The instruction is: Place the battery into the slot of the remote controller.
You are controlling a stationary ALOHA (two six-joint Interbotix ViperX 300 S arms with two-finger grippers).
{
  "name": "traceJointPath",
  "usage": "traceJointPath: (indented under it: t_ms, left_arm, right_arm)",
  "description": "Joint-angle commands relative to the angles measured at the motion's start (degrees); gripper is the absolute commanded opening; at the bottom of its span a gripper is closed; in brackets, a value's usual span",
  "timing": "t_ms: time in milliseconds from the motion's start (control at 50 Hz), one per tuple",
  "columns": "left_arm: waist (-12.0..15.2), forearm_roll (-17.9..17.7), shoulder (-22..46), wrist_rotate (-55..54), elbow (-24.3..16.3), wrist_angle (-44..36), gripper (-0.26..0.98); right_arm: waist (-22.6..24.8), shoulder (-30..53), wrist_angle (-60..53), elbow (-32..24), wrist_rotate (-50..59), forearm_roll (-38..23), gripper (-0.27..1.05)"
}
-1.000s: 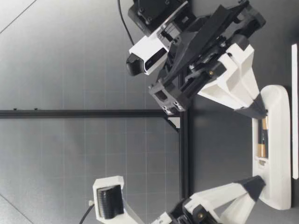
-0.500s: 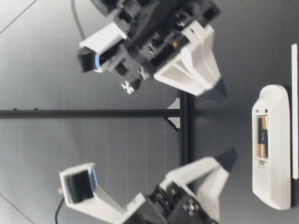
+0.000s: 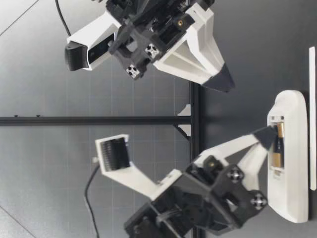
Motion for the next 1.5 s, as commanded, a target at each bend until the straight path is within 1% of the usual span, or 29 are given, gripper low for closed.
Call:
traceJointPath:
  t_ms: [0, 140, 240, 380, 460, 580, 700, 780, 860, 980, 1060, 1200, 1480]
  left_arm:
    - [-0.7, 0.0, 0.44, -0.09, -0.79, -0.18, -0.17]
    - [-0.97, -0.7, 1.32, -0.09, -0.53, 0.44, -0.17]
    - [-0.97, -0.79, -1.23, 0.0, -0.35, 0.7, -0.17]
    - [-0.97, -0.7, -6.15, -0.09, 0.97, 0.26, -0.17]
    - [-0.97, -0.7, -9.14, -0.09, 1.85, -0.35, -0.17]
    - [-0.97, -0.7, -13.8, -0.09, 3.16, -1.41, -0.17]
    - [-0.97, -0.7, -16.79, 0.18, 4.22, -2.02, -0.17]
    - [-0.97, -0.7, -18.72, 0.26, 4.66, -2.29, -0.17]
    - [-0.97, -0.7, -20.48, 0.62, 4.92, -2.37, -0.17]
    - [-0.97, -0.7, -22.76, 0.7, 5.63, -2.37, -0.17]
    - [-0.97, -0.7, -23.91, 0.7, 6.06, -2.46, -0.17]
    - [-0.97, -0.7, -25.05, 0.79, 7.38, -3.52, -0.17]
    - [-0.97, -0.62, -25.31, 0.88, 8.79, -4.66, -0.17]
  right_arm:
    - [-0.26, -1.58, -0.18, -0.44, -0.26, -0.18, -0.13]
    - [-0.62, -1.67, -0.26, -0.53, -0.26, -0.26, -0.13]
    - [-0.7, -1.67, -0.44, -0.97, -0.44, -1.49, -0.13]
    - [-0.7, -2.46, -0.44, -1.67, -0.53, -6.33, -0.13]
    - [-0.62, -3.25, -0.44, -2.2, -0.62, -10.11, -0.13]
    - [-0.62, -5.19, -0.26, -2.46, -0.7, -18.28, -0.13]
    - [-0.62, -6.94, 0.0, -2.46, -0.7, -24.79, -0.13]
    - [-0.62, -8.17, 0.35, -2.37, -0.7, -30.59, -0.13]
    - [-0.62, -8.96, 0.53, -2.29, -0.7, -35.07, -0.13]
    - [-0.62, -9.67, 0.88, -2.02, -0.7, -39.37, -0.13]
    - [-0.62, -9.76, 0.97, -2.02, -0.7, -40.43, -0.13]
    - [-0.62, -9.76, 1.05, -1.67, -0.7, -40.52, -0.13]
    - [-0.62, -9.58, 0.97, -1.32, -0.53, -40.52, -0.13]
